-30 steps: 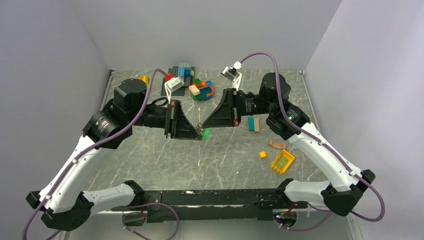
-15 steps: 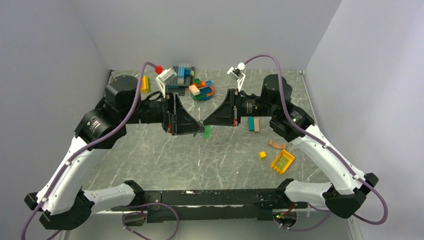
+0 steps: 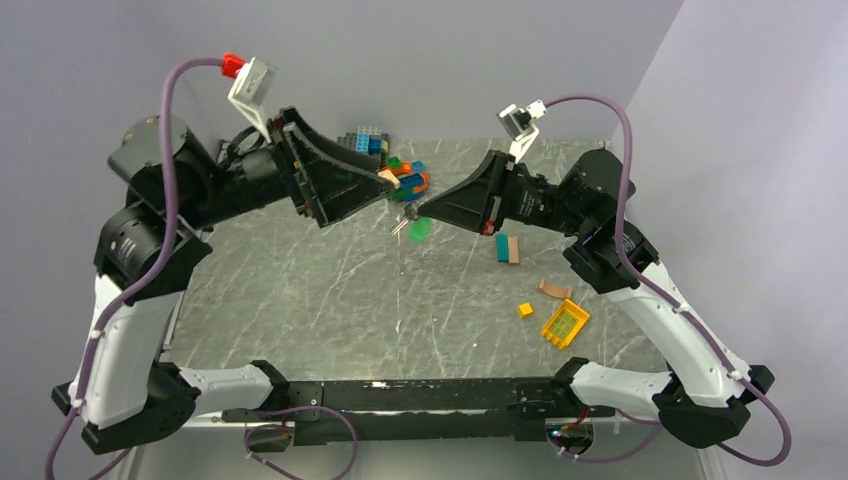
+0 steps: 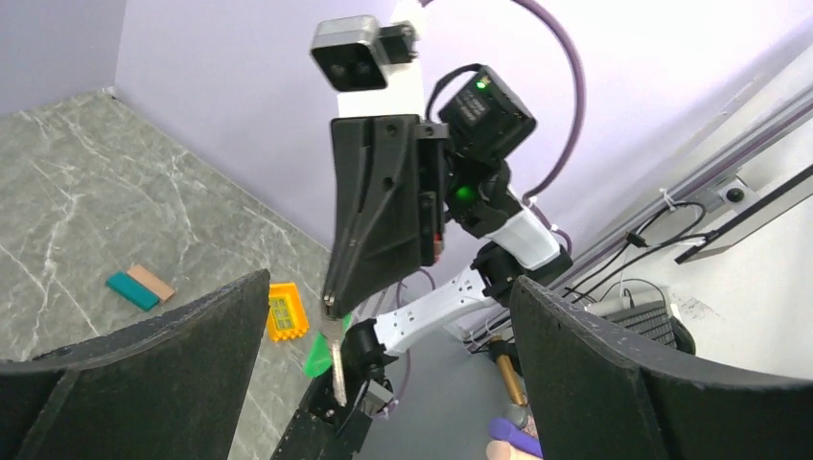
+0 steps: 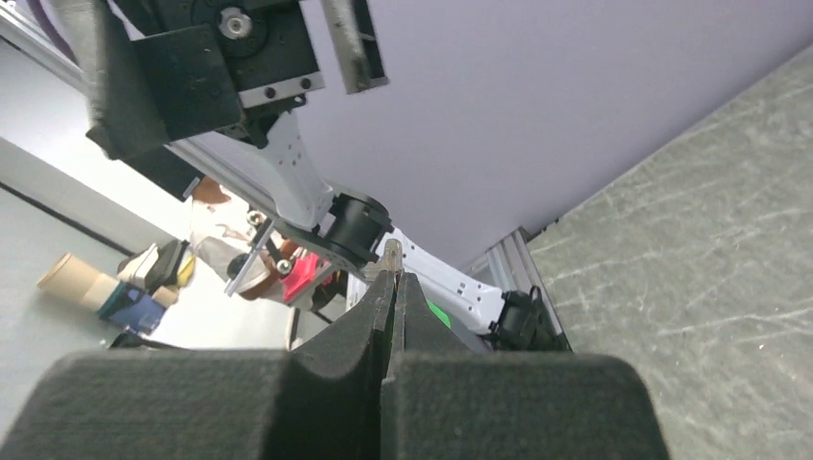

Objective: Remove the keys from the keyring

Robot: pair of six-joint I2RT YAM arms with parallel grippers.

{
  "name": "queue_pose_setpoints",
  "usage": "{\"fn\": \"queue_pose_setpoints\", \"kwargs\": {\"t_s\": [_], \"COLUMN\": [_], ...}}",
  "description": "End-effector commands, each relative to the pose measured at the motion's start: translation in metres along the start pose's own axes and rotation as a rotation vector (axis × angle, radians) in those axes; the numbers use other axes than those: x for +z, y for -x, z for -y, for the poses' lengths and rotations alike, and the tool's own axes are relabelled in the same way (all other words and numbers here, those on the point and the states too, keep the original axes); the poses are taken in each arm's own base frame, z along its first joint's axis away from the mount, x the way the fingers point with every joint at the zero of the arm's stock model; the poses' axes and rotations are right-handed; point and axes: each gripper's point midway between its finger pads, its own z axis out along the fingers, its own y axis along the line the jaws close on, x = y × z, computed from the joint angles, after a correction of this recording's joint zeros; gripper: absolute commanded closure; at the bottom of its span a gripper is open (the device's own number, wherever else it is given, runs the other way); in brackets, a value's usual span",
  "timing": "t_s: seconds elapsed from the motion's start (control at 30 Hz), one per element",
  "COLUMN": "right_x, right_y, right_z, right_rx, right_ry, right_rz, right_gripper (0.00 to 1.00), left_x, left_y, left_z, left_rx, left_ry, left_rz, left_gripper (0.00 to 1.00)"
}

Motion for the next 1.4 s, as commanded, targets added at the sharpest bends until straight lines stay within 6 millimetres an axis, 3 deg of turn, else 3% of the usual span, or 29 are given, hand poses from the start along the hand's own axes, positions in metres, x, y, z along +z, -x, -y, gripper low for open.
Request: {"fn": "queue_pose_setpoints", "kwargs": {"t_s": [0.0, 0.17, 0.27, 0.5, 0.97, 1.37], "right_x": [-0.010, -0.020, -0.024, -0.024, -0.019, -0.018], "right_y": [0.039, 0.057, 0.066, 0.076, 0.078, 0.076], "right_z": [-0.040, -0.055, -0.062, -0.060, -0.060, -0.059], "right_rx": [-0.085, -0.086, -0.096, -0.104, -0.086, -0.085], "right_ry": [0.076, 0.117, 0.123, 0.095, 0.108, 0.109], "right_rz": [0.162, 0.281, 0.322, 0.363, 0.360, 0.351], "right_gripper": [1.00, 1.00, 1.00, 1.00, 1.00, 1.00], "left_x": [0.020, 0.020, 0.019, 0.021, 0.033, 0.052], "left_y": [-0.001, 0.011, 0.013, 0.022, 0.012, 0.009], "left_z": [-0.009, -0.005, -0.014, -0.004, 0.000, 0.007], "left_rx": [-0.034, -0.075, -0.093, -0.132, -0.127, -0.117], "left_ry": [-0.009, -0.088, -0.030, -0.076, -0.115, -0.155], "left_rz": [-0.017, 0.154, 0.165, 0.191, 0.146, 0.111], "left_gripper": [0.02, 0.06, 0.07, 0.16, 0.28, 0.54]}}
